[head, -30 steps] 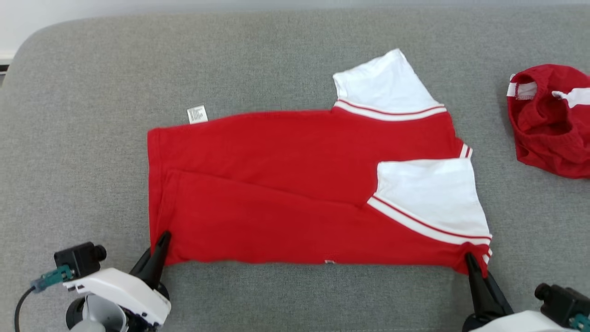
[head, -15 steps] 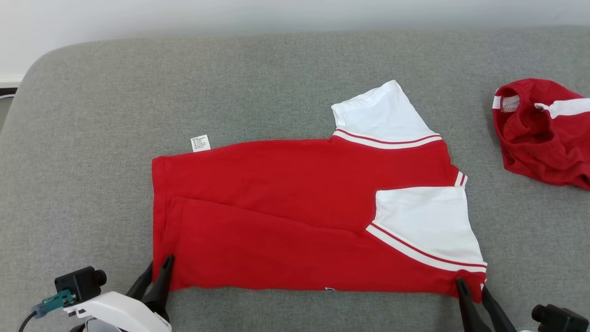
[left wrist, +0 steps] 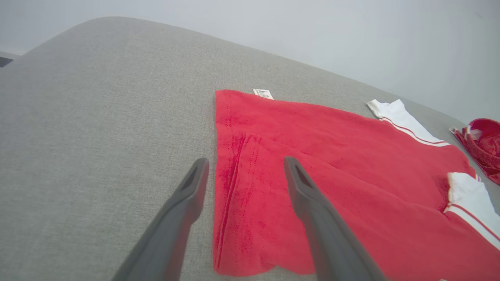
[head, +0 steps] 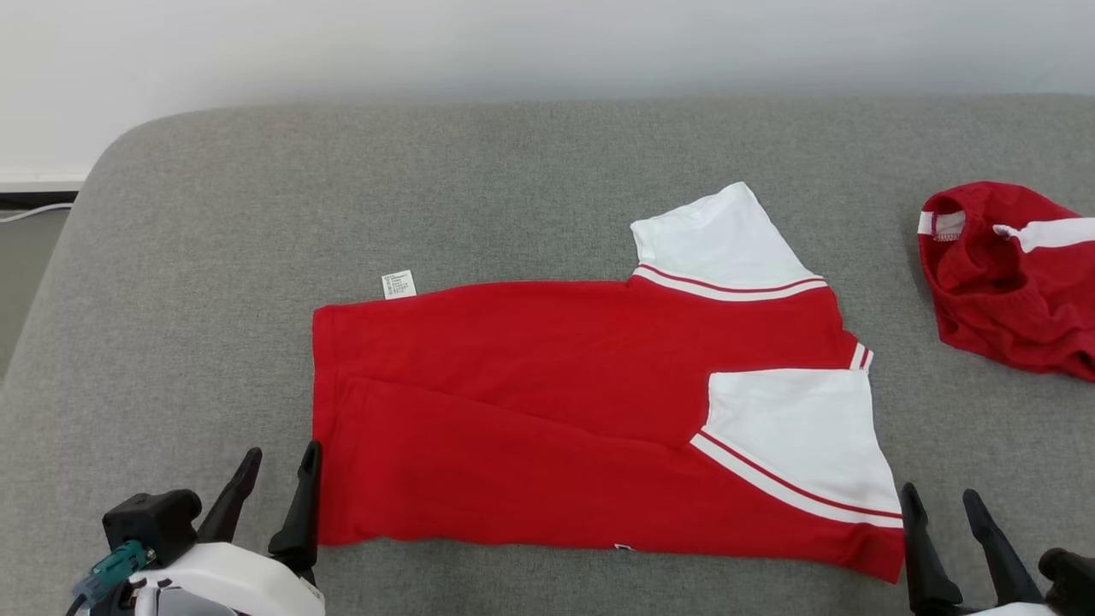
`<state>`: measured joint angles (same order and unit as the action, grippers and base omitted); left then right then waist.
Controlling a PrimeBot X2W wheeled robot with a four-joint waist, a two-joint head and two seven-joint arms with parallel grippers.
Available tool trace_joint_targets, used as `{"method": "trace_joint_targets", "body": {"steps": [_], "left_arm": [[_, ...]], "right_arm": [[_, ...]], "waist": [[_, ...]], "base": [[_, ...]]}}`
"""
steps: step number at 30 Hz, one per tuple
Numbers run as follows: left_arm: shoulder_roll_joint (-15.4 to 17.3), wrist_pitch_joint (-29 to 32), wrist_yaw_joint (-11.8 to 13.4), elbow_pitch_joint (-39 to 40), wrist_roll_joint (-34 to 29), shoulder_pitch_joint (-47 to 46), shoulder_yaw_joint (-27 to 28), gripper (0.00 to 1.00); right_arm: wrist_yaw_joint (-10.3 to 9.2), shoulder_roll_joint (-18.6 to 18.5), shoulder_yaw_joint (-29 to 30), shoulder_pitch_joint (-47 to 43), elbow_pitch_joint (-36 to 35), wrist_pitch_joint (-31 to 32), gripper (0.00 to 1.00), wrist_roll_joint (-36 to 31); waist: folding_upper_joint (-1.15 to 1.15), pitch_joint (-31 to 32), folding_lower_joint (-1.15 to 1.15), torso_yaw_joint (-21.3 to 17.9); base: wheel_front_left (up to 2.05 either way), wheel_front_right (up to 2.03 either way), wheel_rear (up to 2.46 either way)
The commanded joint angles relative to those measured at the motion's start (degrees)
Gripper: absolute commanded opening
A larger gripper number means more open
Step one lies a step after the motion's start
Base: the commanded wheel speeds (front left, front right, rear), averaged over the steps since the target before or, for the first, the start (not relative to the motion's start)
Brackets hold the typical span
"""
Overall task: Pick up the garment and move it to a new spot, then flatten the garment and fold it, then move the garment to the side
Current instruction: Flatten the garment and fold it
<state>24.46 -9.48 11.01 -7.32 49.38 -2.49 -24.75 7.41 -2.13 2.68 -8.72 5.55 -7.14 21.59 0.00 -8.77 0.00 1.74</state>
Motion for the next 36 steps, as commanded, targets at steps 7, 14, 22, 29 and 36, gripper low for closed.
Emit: {"method": "trace_joint_targets", "body": {"steps": [7,14,22,29,36], "left_arm": [[3.35,0.44,4.64,7.62,-5.29,-1.73,0.15,1.0],[4.34,2.02,7.82,12.22,-8.08,-0.68,-1.47,1.0],[3.99,3.39,8.4,13.88,-7.87,-0.07,-2.65,1.0],[3.35,3.55,6.68,12.06,-7.15,-2.55,-2.95,1.0],[1.89,4.12,2.06,6.75,-4.99,-9.38,-2.78,1.0]], "right_arm": [[0.08,-1.28,-2.07,4.07,-4.02,-1.42,1.0,-8.43],[0.08,-1.62,-4.4,4.6,-5.84,-2.39,1.0,-12.97],[0.08,-1.39,-4.62,3.97,-5.54,-1.69,1.0,-11.69],[0.08,-2.25,-4.87,5.84,-4.39,-1.34,1.0,-10.36],[0.08,-5.52,-5.47,12.9,-0.34,-0.24,1.0,-8.1]], "waist": [[0.0,2.69,0.0,1.11],[0.0,5.24,0.0,1.66],[0.0,5.9,0.0,1.87],[0.0,4.77,0.0,2.21],[0.0,1.5,0.0,3.49]], "base": [[0.0,0.0,0.0],[0.0,0.0,0.0],[0.0,0.0,0.0],[0.0,0.0,0.0],[0.0,0.0,0.0]]}}
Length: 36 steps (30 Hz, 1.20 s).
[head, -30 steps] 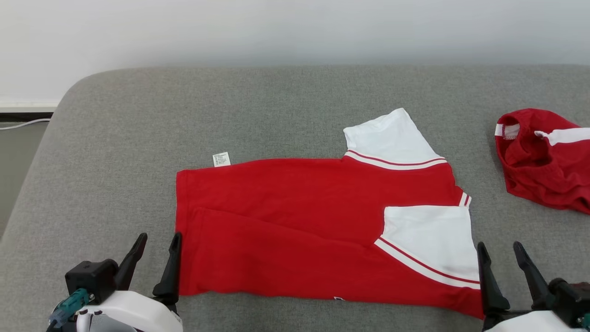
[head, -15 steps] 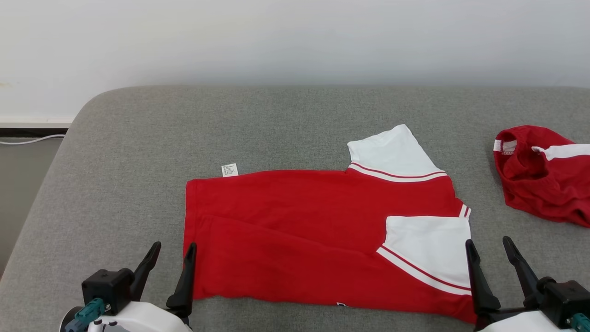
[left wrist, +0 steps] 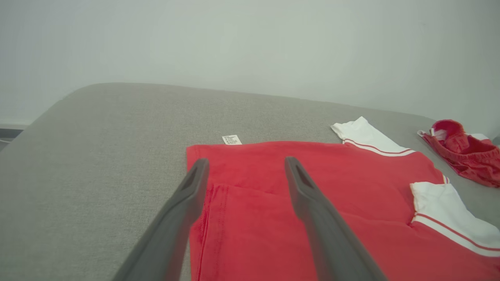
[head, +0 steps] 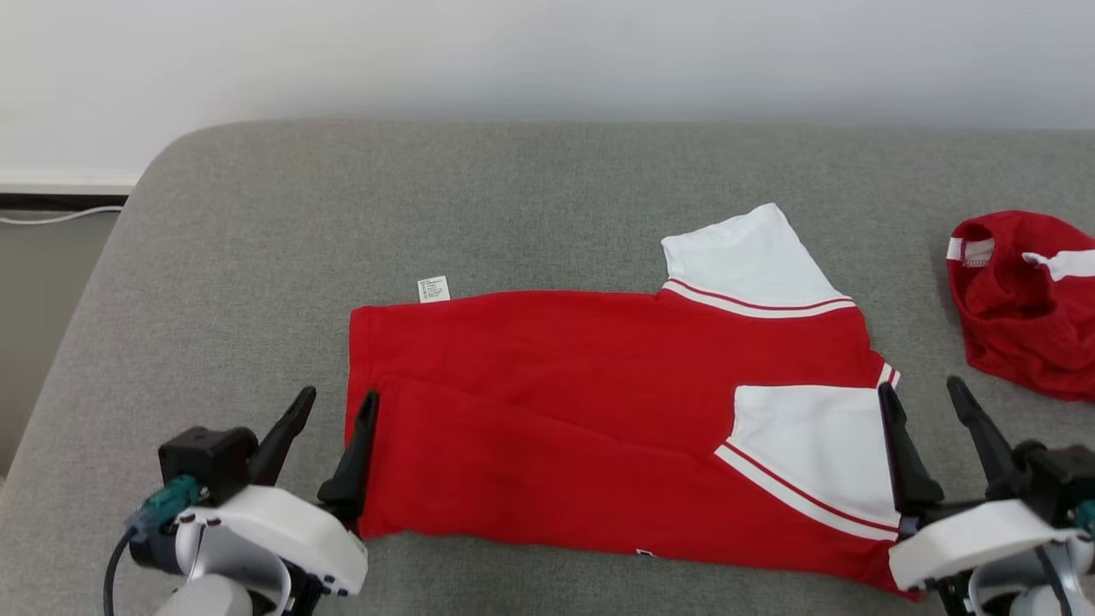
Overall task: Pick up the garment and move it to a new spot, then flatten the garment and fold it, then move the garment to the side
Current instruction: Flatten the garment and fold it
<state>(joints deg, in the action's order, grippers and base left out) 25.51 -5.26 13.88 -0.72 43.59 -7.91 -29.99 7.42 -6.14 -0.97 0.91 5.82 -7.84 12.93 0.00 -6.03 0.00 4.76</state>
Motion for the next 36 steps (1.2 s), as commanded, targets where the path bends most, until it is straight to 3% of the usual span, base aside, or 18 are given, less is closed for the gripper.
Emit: {"method": "trace_joint_targets", "body": {"steps": [1,9,20,36], "left_arm": [[0.38,-0.23,-1.73,-0.95,1.4,-5.15,2.65,1.0],[-1.43,1.07,-8.61,-12.92,4.84,-14.43,3.14,1.0],[-2.62,3.87,-16.5,-26.45,7.99,-26.41,3.58,1.0],[-2.73,6.36,-20.41,-32.8,11.68,-33.89,3.78,1.0]], "right_arm": [[0.07,-2.19,-2.16,4.73,0.17,0.59,1.0,0.86],[0.07,-7.18,-7.49,17.71,8.08,2.02,1.0,3.83],[0.07,-10.47,-14.17,33.44,18.57,1.99,1.0,7.63],[0.07,-13.01,-24.75,49.41,33.17,2.09,1.0,15.51]], "waist": [[0.0,-1.81,0.0,0.69],[0.0,-7.03,0.0,0.47],[0.0,-15.25,0.0,-0.77],[0.0,-21.21,0.0,0.17]], "base": [[0.0,0.0,0.0],[0.0,0.0,0.0],[0.0,0.0,0.0],[0.0,0.0,0.0]]}}
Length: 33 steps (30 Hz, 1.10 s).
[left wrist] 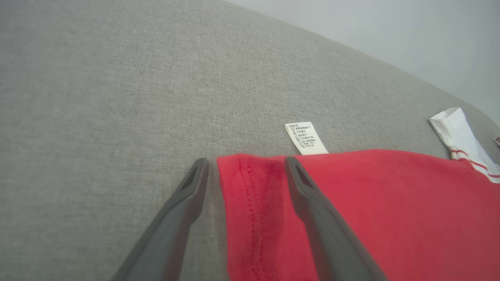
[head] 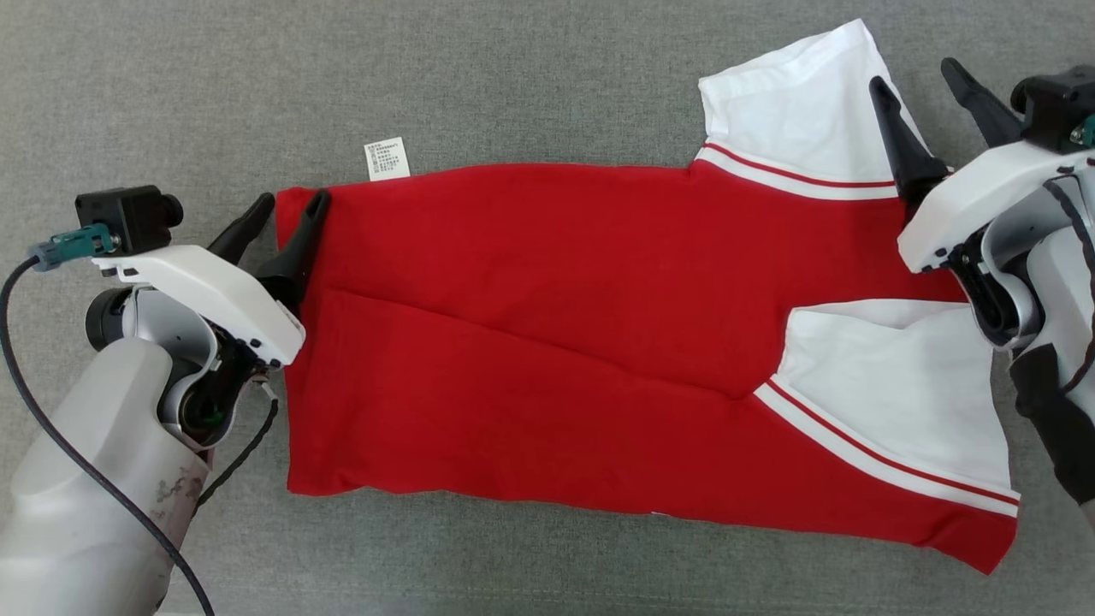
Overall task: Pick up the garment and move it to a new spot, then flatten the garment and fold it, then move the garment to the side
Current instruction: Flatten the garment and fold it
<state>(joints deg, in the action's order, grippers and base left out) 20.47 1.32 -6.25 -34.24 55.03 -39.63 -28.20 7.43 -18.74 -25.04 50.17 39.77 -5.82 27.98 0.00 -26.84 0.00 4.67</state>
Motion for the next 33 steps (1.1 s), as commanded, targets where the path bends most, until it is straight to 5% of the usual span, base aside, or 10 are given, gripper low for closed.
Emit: {"method": "trace_joint_targets", "body": {"steps": [1,29,33], "left_arm": [[2.2,-0.09,-0.4,0.62,0.47,-2.45,1.91,1.0],[-0.05,-0.87,-1.22,-1.45,2.25,-7.26,-2.88,1.0],[-0.06,-0.96,-1.23,-1.38,2.9,-7.43,-3.83,1.0]], "right_arm": [[0.06,-0.42,-1.17,0.98,0.05,0.22,1.0,1.1],[0.06,-2.27,-12.28,13.38,13.38,-0.1,1.0,12.21],[0.06,-2.86,-13.73,13.97,13.91,0.03,0.94,14.09]], "waist": [[0.0,-0.73,0.0,0.39],[0.0,-4.42,0.0,4.5],[0.0,-4.25,0.0,4.74]], "base": [[0.0,0.0,0.0],[0.0,0.0,0.0],[0.0,0.0,0.0]]}}
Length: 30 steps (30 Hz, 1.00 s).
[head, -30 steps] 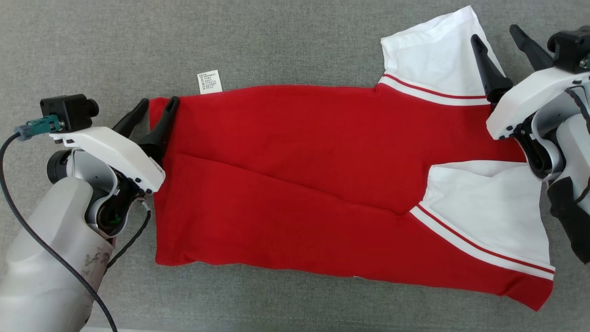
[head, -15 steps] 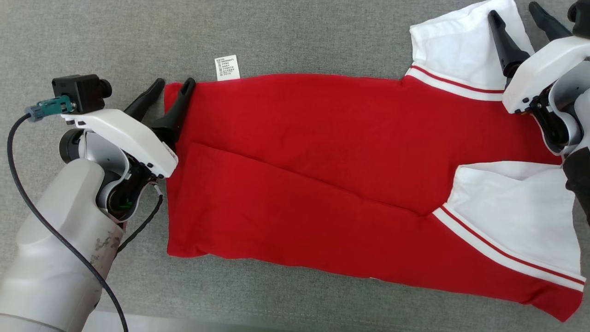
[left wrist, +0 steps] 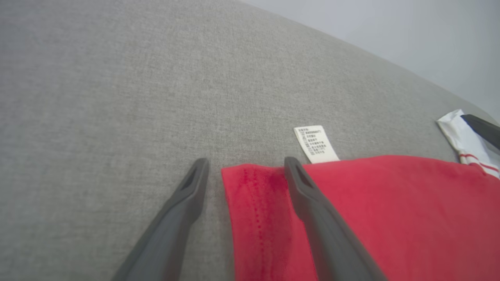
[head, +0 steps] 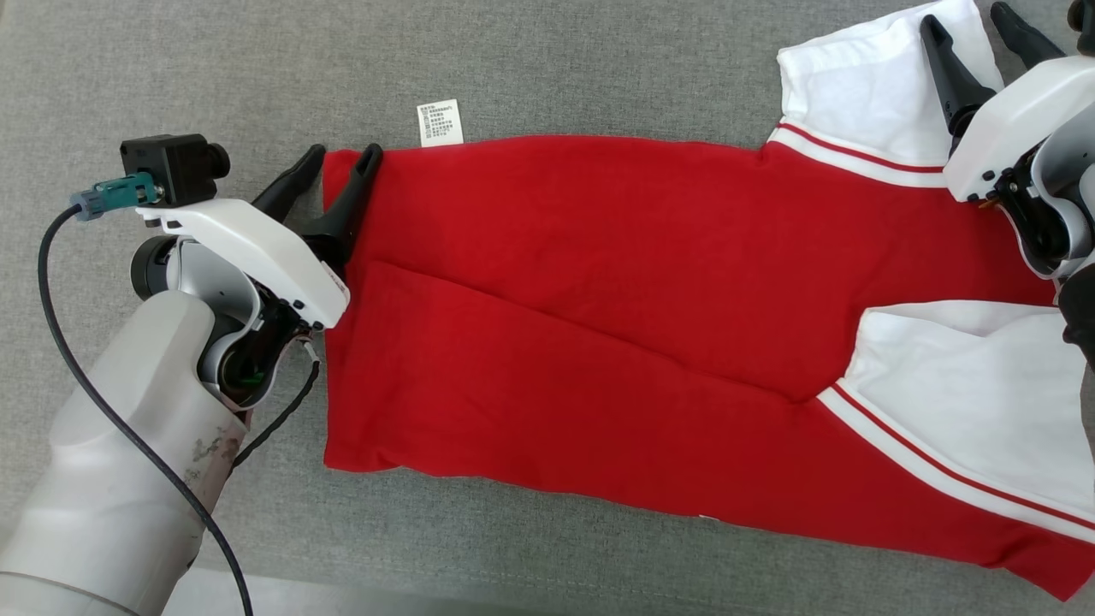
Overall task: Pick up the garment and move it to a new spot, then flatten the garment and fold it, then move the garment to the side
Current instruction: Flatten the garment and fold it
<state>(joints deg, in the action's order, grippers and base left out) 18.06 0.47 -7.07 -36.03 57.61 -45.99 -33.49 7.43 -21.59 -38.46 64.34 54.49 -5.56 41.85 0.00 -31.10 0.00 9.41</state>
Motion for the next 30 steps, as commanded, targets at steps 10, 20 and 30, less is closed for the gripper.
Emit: {"method": "trace_joint_targets", "body": {"steps": [10,20,30], "left_arm": [[2.24,-0.55,-0.41,0.12,2.48,-1.78,-0.84,1.0],[2.27,-0.83,-0.41,-0.29,4.76,-2.79,-2.87,0.33],[3.1,-5.66,-0.41,0.91,6.24,-3.45,-4.0,0.0]], "right_arm": [[0.06,-1.57,-4.9,2.1,0.21,2.48,0.87,3.94],[0.06,-2.38,-8.62,4.29,0.06,4.47,0.0,7.11],[0.06,-3.31,-10.1,4.34,-1.05,1.93,0.0,10.76]], "waist": [[0.0,-0.14,0.0,0.68],[0.0,-0.89,0.0,0.93],[0.0,-0.75,0.0,0.43]], "base": [[0.0,0.0,0.0],[0.0,0.0,0.0],[0.0,0.0,0.0]]}}
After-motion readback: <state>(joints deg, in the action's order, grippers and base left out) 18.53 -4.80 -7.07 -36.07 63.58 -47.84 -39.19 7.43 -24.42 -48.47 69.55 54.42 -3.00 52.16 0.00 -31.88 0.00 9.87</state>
